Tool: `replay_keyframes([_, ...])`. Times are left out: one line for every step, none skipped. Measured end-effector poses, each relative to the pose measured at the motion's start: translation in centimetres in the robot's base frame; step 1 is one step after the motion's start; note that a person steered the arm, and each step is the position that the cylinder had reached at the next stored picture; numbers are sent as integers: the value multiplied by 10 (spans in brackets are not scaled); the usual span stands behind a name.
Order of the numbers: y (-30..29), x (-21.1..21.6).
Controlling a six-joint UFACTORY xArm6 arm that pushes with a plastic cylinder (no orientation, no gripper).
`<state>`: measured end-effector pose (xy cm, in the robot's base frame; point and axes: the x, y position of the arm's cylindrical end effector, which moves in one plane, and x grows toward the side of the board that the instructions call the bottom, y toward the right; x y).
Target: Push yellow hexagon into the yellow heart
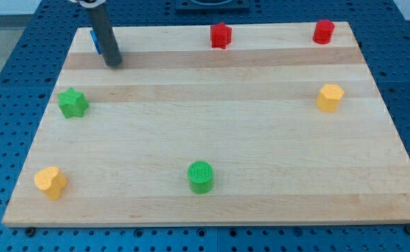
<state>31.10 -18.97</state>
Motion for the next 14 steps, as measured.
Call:
replay_keyframes([66,36])
replay_keyframes([171,46])
replay_keyframes([282,46])
replay_keyframes([406,46])
replay_keyframes([517,51])
replay_keyframes([533,73])
replay_keyframes([494,76])
replay_keyframes([441,94])
replay_keyframes([383,128])
replay_keyframes([340,130])
replay_keyframes([384,130])
replay_keyframes([419,105])
replay_keyframes([382,95])
replay_keyframes([313,95])
